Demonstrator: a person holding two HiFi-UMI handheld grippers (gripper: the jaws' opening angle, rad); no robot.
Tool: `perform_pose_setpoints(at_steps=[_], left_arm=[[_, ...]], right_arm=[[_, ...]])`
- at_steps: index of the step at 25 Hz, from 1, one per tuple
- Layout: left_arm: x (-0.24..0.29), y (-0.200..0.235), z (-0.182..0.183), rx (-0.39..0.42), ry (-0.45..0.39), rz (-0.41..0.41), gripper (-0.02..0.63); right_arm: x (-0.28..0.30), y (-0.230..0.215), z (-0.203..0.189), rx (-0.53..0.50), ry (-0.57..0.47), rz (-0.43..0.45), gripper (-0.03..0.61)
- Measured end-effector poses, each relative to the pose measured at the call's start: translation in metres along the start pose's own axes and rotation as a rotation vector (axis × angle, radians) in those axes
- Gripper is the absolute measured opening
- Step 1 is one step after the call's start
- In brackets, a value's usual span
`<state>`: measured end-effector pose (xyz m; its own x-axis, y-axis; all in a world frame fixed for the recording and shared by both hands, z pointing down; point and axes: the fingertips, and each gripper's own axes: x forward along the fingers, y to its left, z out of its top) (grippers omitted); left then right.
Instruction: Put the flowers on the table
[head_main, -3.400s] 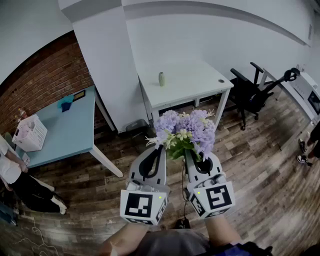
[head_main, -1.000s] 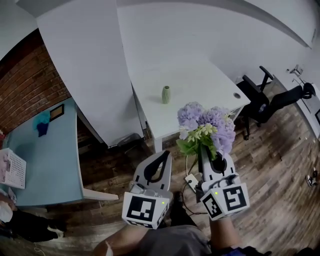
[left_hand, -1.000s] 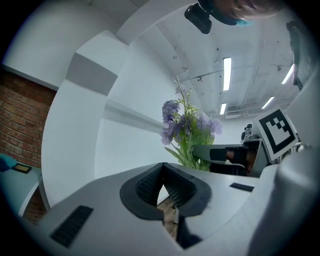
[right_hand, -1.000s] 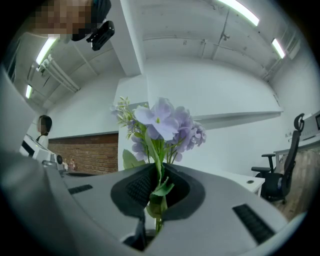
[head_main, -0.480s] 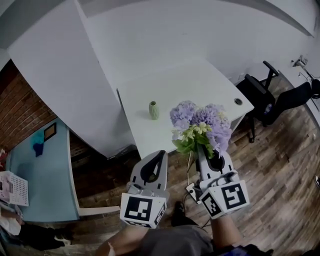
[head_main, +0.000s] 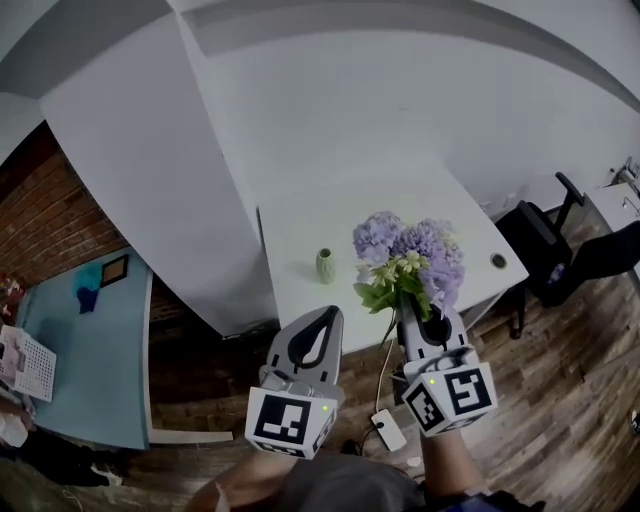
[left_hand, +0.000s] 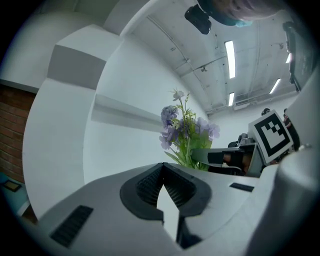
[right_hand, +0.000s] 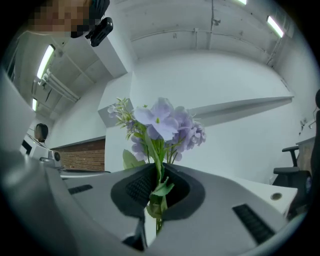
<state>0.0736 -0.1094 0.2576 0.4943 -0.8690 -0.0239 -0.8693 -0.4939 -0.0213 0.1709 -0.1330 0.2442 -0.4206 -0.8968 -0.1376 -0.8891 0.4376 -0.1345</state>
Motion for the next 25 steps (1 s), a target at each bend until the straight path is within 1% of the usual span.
perform_pose_setpoints(at_steps=[3,6,11,13,17,22,25], left_arm=[[0.007,0.022,0.003,0.001,-0.010,0.043,0.008],[0.015,0.043,-0.005,-0.023,-0.002,0.069,0.008],[0.048,0.092,-0.025,-0.085,0.029,0.083,0.008],[0.059,0.106,-0.030,-0.095,0.037,0.083,0.008],[0.074,0.119,-0.034,-0.088,0.030,0.077,0.008],[0.102,0.162,-0.025,-0.094,0.013,0.085,0.008],[0.114,0.177,-0.023,-0.090,0.008,0.083,0.008]], right_arm=[[0.024,0.006,-0.003,-0.004,0.010,0.041,0.023],[0.047,0.013,-0.012,-0.008,0.033,0.069,0.023],[0.109,0.015,-0.034,-0.017,0.091,0.089,0.023],[0.127,0.013,-0.042,-0.017,0.105,0.089,0.023],[0.144,0.007,-0.047,-0.011,0.084,0.099,0.023],[0.196,0.006,-0.036,-0.020,0.047,0.107,0.023],[0.219,0.007,-0.028,-0.028,0.022,0.113,0.023]])
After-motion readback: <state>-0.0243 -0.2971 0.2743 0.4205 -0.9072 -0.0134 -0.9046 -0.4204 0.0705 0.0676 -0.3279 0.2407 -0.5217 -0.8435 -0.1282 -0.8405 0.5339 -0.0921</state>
